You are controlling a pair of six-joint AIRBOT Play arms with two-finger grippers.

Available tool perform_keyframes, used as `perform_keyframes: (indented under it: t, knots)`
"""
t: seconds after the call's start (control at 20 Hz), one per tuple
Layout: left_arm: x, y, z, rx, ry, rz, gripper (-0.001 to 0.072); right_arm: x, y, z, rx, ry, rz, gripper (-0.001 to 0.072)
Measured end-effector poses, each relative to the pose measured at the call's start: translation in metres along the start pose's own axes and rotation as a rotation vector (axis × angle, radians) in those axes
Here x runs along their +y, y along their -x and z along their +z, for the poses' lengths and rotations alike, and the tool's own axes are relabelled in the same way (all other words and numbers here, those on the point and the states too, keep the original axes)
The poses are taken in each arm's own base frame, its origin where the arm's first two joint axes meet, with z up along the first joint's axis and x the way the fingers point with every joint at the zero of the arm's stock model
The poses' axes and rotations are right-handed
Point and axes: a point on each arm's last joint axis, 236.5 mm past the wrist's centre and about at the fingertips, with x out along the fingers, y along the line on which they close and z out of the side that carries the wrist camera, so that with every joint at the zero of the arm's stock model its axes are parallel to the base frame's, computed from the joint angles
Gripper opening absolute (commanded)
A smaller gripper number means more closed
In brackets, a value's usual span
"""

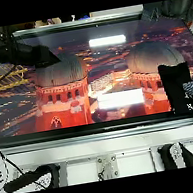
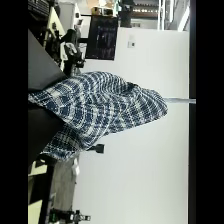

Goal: Fold the clothes and pants, and hang the long-sleeved shirts on hangers.

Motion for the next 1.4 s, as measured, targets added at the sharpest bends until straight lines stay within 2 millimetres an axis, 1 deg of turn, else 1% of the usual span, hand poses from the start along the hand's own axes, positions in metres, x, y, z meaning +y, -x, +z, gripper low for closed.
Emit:
perform_keyframes:
  t: [0.15,0.35,0.4,0.5,0.55,0.7,0.8,0.9,1.0,1.05,1.1,1.15,1.2,1.25,1.3,1.4]
  knots:
    - [-0.001,-0.006,-0.004,0.016,0.003,-0.006,0.002,0.01,-0.002,-0.007,0.015,0.003,0.039,0.0016]
    - [-0.002,-0.008,-0.005,0.022,0.004,-0.009,0.0019,0.018,-0.003,-0.01,0.025,0.003,0.07,0.0033]
    - [-0.002,-0.008,-0.005,0.022,0.004,-0.01,0.0019,0.02,-0.003,-0.011,0.027,0.003,0.079,0.0076]
    - [-0.002,-0.008,-0.006,0.023,0.005,-0.01,0.0019,0.022,-0.003,-0.012,0.03,0.0,0.087,0.0564]
    - [-0.002,-0.008,-0.006,0.023,0.005,-0.01,0.002,0.023,-0.003,-0.012,0.03,0.0,0.09,0.0651]
    - [-0.002,-0.008,-0.006,0.023,0.005,-0.01,0.002,0.025,-0.002,-0.011,0.029,-0.001,0.099,0.0647]
    - [-0.002,-0.008,-0.006,0.023,0.005,-0.011,0.002,0.022,0.001,-0.003,0.014,-0.004,0.097,0.0646]
    - [-0.002,-0.008,-0.006,0.023,0.005,-0.01,0.002,0.017,0.009,0.013,-0.015,-0.012,0.093,0.0647]
    - [-0.002,-0.008,-0.006,0.023,0.005,-0.01,0.002,0.013,0.02,0.036,-0.054,-0.055,0.1,0.0646]
    - [-0.002,-0.008,-0.006,0.023,0.005,-0.01,0.002,0.016,0.028,0.048,-0.073,-0.095,0.128,0.0646]
    - [-0.002,-0.008,-0.006,0.023,0.005,-0.01,0.002,0.023,0.036,0.059,-0.085,-0.129,0.177,0.0646]
    - [-0.002,-0.008,-0.006,0.023,0.005,-0.01,0.0019,0.038,0.047,0.068,-0.089,-0.163,0.256,0.0647]
    - [-0.002,-0.008,-0.006,0.023,0.005,-0.01,0.002,0.058,0.059,0.073,-0.08,-0.189,0.358,0.0647]
    - [-0.002,-0.008,-0.006,0.023,0.005,-0.01,0.002,0.081,0.072,0.074,-0.058,-0.211,0.469,0.0645]
    - [-0.002,-0.008,-0.006,0.023,0.005,-0.01,0.0019,0.106,0.088,0.072,-0.026,-0.229,0.591,0.0645]
    - [-0.002,-0.008,-0.006,0.023,0.005,-0.01,0.002,0.16,0.128,0.061,0.063,-0.271,0.861,0.0645]
